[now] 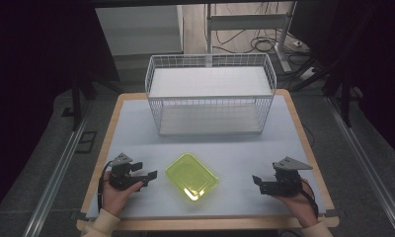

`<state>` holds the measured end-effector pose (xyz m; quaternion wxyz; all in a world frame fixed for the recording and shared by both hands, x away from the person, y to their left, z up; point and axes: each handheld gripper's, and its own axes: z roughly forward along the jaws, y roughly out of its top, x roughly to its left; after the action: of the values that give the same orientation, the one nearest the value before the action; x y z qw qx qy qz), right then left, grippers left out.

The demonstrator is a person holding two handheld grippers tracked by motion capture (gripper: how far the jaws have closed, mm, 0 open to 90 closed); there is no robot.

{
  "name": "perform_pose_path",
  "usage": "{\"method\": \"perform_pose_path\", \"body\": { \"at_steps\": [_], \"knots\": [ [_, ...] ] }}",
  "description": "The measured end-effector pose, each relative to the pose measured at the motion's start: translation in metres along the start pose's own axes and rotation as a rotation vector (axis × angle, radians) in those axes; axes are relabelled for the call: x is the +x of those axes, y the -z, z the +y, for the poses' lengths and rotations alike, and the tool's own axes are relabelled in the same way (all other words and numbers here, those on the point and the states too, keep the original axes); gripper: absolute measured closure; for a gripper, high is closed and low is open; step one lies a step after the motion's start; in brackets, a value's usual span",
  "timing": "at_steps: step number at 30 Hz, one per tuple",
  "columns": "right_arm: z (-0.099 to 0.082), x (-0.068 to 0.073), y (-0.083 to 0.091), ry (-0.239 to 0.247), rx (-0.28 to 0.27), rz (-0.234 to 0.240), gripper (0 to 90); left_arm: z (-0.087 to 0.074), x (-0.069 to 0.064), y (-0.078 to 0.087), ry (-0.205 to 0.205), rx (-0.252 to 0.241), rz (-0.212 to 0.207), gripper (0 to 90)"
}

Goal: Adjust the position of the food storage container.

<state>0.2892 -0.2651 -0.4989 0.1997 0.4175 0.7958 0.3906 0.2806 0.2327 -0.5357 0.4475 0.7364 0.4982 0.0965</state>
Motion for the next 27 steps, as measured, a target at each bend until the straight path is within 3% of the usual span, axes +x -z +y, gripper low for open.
{"method": "perform_pose_path", "body": {
  "at_steps": [5, 8, 15, 19, 27],
  "knots": [
    [-0.001, -0.001, 0.005, 0.000, -0.017, -0.022, 13.6, 0.002, -0.002, -0.002, -0.013, -0.002, -0.007, 20.6],
    [0.000, -0.001, 0.007, -0.021, -0.018, -0.011, 15.0, 0.003, -0.003, 0.000, -0.017, -0.017, -0.038, 19.7],
    [0.002, 0.000, 0.005, -0.034, 0.000, 0.008, 18.1, 0.001, -0.005, 0.001, -0.028, -0.010, -0.037, 19.5],
    [0.006, 0.003, 0.004, -0.015, 0.003, 0.025, 21.6, 0.000, -0.006, 0.001, -0.024, -0.009, -0.044, 19.5],
    [0.012, 0.013, 0.006, 0.004, -0.013, 0.054, 24.4, 0.000, -0.007, 0.003, -0.038, -0.005, -0.008, 19.5]
  ]
}}
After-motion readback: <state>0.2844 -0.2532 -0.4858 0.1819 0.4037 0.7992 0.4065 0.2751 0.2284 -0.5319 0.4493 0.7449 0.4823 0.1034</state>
